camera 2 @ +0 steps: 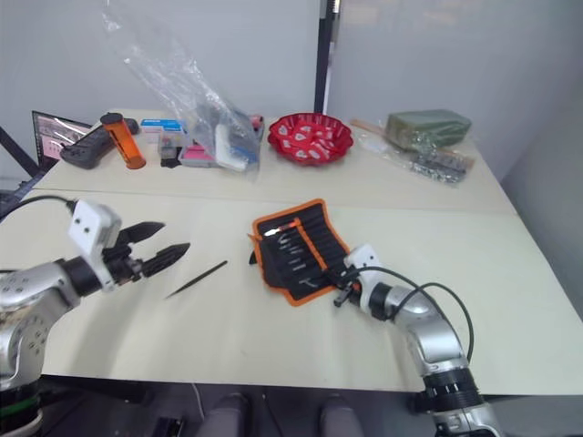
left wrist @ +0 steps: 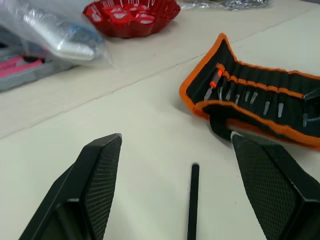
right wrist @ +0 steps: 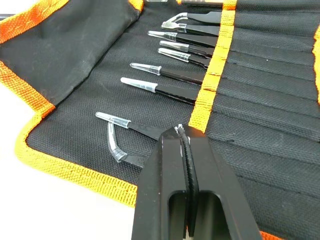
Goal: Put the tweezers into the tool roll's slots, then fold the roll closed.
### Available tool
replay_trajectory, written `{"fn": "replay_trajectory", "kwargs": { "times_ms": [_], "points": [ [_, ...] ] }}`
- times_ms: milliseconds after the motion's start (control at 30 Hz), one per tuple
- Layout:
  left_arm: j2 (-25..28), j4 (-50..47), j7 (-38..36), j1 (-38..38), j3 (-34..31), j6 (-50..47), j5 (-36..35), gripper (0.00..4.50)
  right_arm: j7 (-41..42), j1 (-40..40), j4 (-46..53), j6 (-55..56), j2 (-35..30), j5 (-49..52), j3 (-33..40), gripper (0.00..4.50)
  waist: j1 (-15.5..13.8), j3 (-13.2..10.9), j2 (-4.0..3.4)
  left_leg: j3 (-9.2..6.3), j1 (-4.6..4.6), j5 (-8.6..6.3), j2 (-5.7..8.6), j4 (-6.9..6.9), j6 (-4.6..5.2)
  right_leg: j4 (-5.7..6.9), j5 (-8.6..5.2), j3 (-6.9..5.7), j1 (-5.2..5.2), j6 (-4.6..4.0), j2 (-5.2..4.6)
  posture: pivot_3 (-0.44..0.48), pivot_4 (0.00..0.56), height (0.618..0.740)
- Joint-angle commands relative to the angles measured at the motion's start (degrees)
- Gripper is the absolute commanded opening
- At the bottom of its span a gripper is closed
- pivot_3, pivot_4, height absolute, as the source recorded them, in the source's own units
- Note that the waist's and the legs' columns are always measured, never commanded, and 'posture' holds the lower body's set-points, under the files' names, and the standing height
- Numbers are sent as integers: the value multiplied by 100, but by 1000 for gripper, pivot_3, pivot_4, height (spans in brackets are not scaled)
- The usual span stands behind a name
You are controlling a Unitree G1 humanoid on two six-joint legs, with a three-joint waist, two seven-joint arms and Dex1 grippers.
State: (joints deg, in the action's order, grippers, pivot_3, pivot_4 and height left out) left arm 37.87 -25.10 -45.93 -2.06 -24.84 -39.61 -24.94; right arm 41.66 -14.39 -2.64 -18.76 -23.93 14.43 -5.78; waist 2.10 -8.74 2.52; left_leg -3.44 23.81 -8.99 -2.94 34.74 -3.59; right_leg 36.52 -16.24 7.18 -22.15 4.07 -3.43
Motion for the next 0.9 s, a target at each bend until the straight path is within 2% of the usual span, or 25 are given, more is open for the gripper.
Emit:
{"fn": "replay_trajectory", "kwargs": {
  "times_ms": [33, 133, 267, 500, 733, 900],
  "points": [
    [50, -333, -73, 603, -585, 239, -200, 3720, -39, 115, -341, 7, -164, -67, 232, 0, 7, -2, 1, 0, 0, 0, -1, -1, 0, 0, -1, 0, -3, -1, 0, 0, 150, 740],
    [-64, -680, -94, 1467, -811, 378, -230, 3720, 49, 49, -535, 98, -206, -110, 177, 0, -1, -6, -3, 0, -2, -7, -3, -1, -10, -14, -3, -3, -12, -7, -1, 0, 150, 740],
    [-273, -1074, 179, 2114, -1012, 361, -323, 3720, 152, -122, -949, 290, -211, -177, 134, 0, 6, -11, -5, 11, -3, -28, -6, 0, -42, -60, -6, -2, -7, -13, -9, 0, 150, 740],
    [-645, -1377, 148, 3151, -1279, 661, -448, 3720, 295, -310, -1340, 514, -164, -201, 11, 0, 23, -9, -1, 17, -5, -29, -12, 4, -44, -69, -8, -1, -8, -17, -10, 0, 150, 740],
    [-1175, -1060, 182, 3587, -1707, 1259, -824, 3720, 346, -333, -1419, 568, -148, -223, -43, 0, 34, -8, 1, 21, -5, -30, -15, 4, -45, -73, -12, 1, -14, -24, -14, 0, 150, 740],
    [-1363, -1043, 78, 3944, -1607, 1578, -806, 3720, 331, -262, -1383, 583, -160, -237, -71, 0, 43, -4, 8, 26, -4, -31, -15, 3, -45, -79, -14, 3, -14, -27, -18, 0, 150, 740]
  ]
}}
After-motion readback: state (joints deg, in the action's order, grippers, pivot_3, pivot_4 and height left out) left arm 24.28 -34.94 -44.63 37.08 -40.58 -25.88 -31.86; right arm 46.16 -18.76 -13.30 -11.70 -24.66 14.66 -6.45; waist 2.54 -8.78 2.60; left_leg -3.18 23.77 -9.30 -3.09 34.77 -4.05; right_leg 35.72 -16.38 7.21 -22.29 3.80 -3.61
